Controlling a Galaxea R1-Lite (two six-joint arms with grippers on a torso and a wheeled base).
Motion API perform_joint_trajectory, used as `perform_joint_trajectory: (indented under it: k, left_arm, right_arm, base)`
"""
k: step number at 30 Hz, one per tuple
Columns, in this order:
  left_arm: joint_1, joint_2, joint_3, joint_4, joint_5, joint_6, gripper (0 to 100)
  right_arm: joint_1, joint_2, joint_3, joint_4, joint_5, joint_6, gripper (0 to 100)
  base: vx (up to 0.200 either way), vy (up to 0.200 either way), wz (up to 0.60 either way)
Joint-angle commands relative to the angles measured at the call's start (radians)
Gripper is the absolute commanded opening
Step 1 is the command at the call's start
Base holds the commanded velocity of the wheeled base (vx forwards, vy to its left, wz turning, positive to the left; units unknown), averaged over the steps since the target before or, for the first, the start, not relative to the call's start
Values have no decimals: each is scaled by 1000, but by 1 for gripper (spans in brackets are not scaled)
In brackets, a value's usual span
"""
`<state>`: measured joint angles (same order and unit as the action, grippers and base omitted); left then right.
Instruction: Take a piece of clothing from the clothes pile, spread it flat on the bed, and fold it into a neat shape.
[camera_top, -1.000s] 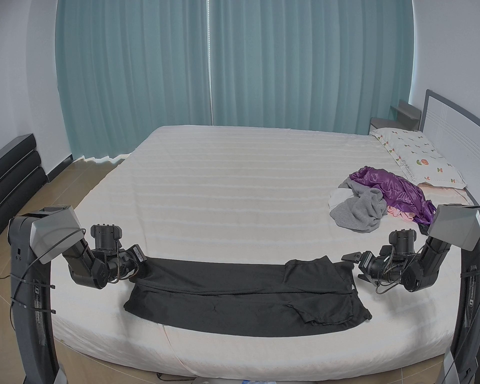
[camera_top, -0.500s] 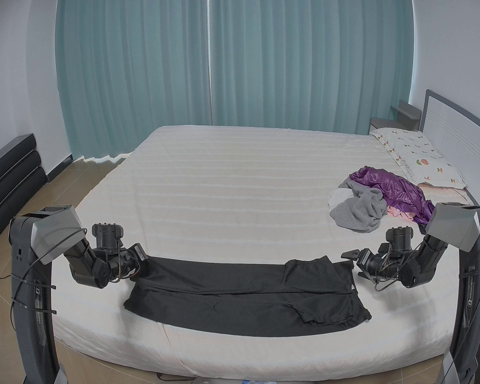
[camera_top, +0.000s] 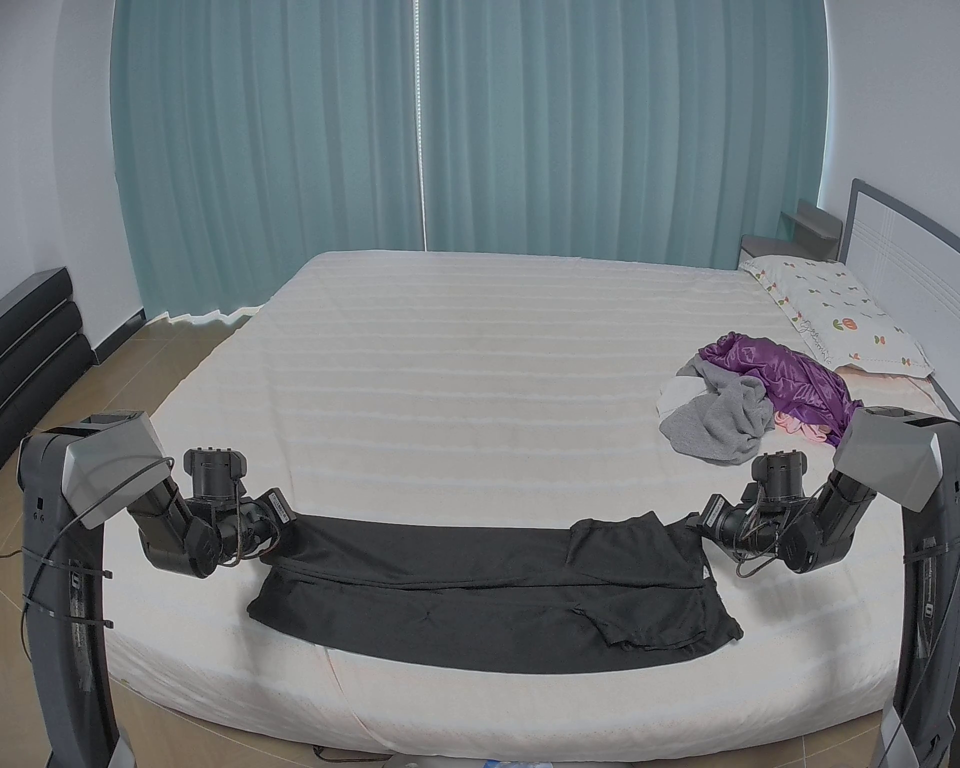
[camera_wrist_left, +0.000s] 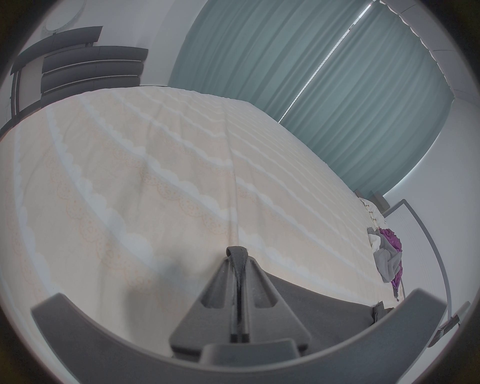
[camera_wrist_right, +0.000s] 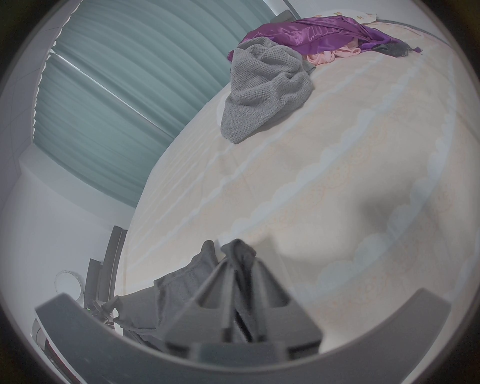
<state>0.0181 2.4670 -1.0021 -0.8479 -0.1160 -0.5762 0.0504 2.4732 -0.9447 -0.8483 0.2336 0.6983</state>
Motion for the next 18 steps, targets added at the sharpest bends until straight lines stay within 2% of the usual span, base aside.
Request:
perform_joint_trajectory:
  k: [1,16,17,18]
  left_arm:
    - [0,3,0,1,-1,-1,0]
    - [0,6,0,1,-1,-1,0]
    - [0,6,0,1,-1,-1,100]
    - [0,6,0,1,-1,-1,100]
  right_arm:
    - [-3,7,-8,-2,-2,1,0]
    - [-27,10,-20,0,-8,3,0]
    - [-27,12,-20,0,-8,3,0]
    - [-27,10,-20,0,-7,3,0]
  base:
    - [0,0,0]
    - [0,0,0]
    - [0,0,0]
    - [0,0,0]
